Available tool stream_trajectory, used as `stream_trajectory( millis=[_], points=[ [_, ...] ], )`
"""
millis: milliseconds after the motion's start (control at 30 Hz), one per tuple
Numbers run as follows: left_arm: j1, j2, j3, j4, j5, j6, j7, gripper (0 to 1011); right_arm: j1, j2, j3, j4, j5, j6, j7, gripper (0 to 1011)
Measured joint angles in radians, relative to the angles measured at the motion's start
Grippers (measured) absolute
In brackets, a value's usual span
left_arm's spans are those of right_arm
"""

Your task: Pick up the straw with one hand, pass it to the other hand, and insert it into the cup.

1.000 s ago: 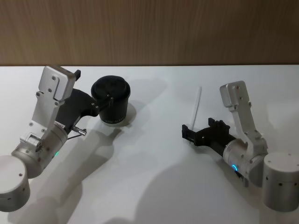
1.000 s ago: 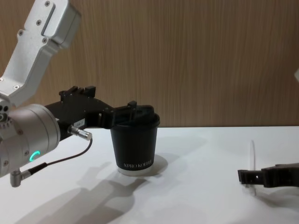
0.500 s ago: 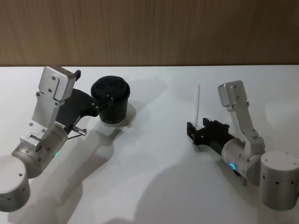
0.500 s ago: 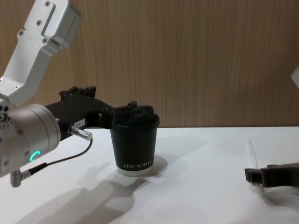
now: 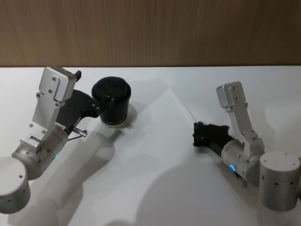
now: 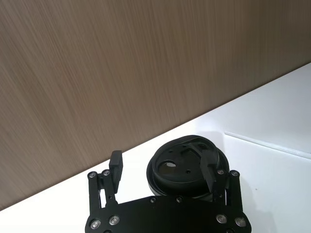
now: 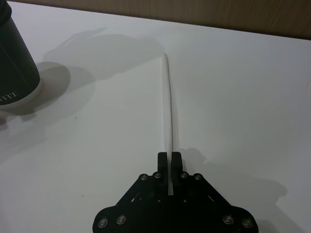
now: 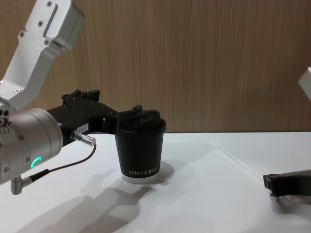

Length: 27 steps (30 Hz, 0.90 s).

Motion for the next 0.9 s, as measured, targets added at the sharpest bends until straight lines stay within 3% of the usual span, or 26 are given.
stream_trajectory(
  millis=[133, 467, 900],
  points=[
    [0.0, 0.0, 0.0, 0.0, 0.0, 0.0, 0.0, 1003, 0.001, -0.001, 0.0, 0.002, -0.004, 0.001, 0.003, 34],
    [0.0, 0.0, 0.0, 0.0, 0.0, 0.0, 0.0, 1003, -0.006, -0.007, 0.01, 0.002, -0.011, -0.021, 0.006, 0],
    [0.0, 0.0, 0.0, 0.0, 0.0, 0.0, 0.0, 1003, -0.022, -0.012, 0.049, -0.017, -0.007, -0.153, 0.027, 0]
  ],
)
